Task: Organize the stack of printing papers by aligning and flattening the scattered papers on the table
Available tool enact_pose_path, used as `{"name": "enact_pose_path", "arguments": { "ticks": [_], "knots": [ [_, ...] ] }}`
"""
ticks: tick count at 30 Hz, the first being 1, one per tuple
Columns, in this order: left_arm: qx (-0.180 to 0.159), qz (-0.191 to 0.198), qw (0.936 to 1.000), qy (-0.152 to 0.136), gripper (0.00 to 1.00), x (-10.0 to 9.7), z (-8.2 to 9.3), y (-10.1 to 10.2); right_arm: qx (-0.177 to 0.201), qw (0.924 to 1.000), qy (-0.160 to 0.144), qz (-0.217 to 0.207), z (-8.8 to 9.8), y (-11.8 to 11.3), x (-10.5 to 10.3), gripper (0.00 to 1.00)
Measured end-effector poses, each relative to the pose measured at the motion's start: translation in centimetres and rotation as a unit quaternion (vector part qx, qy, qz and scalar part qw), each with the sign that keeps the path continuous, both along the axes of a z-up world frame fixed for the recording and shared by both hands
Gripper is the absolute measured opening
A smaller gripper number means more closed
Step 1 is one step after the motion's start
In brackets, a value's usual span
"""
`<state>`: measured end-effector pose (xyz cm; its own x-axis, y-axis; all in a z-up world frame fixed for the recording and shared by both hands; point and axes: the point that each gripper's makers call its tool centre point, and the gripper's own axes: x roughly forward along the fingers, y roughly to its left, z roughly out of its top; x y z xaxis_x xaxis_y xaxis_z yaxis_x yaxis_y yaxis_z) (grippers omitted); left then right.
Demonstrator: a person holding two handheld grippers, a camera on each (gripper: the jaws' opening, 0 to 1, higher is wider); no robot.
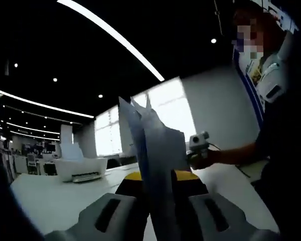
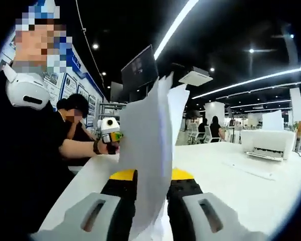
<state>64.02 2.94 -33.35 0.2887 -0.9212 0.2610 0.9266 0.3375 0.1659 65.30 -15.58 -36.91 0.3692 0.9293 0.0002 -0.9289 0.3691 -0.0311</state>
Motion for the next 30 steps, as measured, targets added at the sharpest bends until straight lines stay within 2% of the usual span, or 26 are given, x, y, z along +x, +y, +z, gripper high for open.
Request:
{"name": "enact_pose_path", "arguments": {
  "ticks": [3,7,11,16,18,19,20,22,24,30],
  "knots": [
    [0.001,-0.010,0.9999,-0.012,0.21,-0.6,1.0,-0.5,0.000,0.9999,0.011,0.009,0.4,0.4,-0.2,0.23],
    [0.008,-0.016,0.9997,-0.015,0.22,-0.4,1.5,-1.5,-0.002,0.9999,0.009,0.013,0.9,1.2,-0.7,0.21],
    [0.010,-0.007,0.9997,-0.021,0.19,0.0,1.8,-2.3,-0.008,0.9998,-0.019,0.009,1.8,1.5,-0.7,0.00],
    [0.008,0.008,0.9989,-0.044,0.18,0.8,3.3,-2.9,-0.003,0.9992,-0.040,0.002,2.8,1.6,-1.0,0.00],
    [0.010,0.001,0.9994,-0.034,0.20,0.9,2.9,-3.1,-0.002,0.9993,-0.037,0.005,2.6,1.6,-1.2,0.09],
    [0.008,-0.007,0.9998,-0.017,0.21,0.8,2.5,-3.4,-0.003,0.9996,-0.028,0.008,2.2,1.7,-1.4,0.13],
    [0.012,-0.008,0.9998,-0.011,0.23,0.9,2.1,-3.5,-0.011,0.9998,-0.016,0.010,1.6,1.7,-1.5,0.17],
    [0.022,-0.007,0.9997,-0.004,0.24,1.1,1.2,-4.0,-0.033,0.9993,0.001,0.016,0.3,1.9,-1.6,0.17],
    [0.027,-0.006,0.9996,-0.006,0.24,1.1,0.9,-4.3,-0.040,0.9990,0.000,0.018,-0.1,2.4,-1.7,0.17],
    [0.023,-0.020,0.9995,-0.006,0.24,0.8,1.7,-5.3,-0.028,0.9993,0.005,0.025,0.4,2.8,-1.7,0.17]
  ]
}}
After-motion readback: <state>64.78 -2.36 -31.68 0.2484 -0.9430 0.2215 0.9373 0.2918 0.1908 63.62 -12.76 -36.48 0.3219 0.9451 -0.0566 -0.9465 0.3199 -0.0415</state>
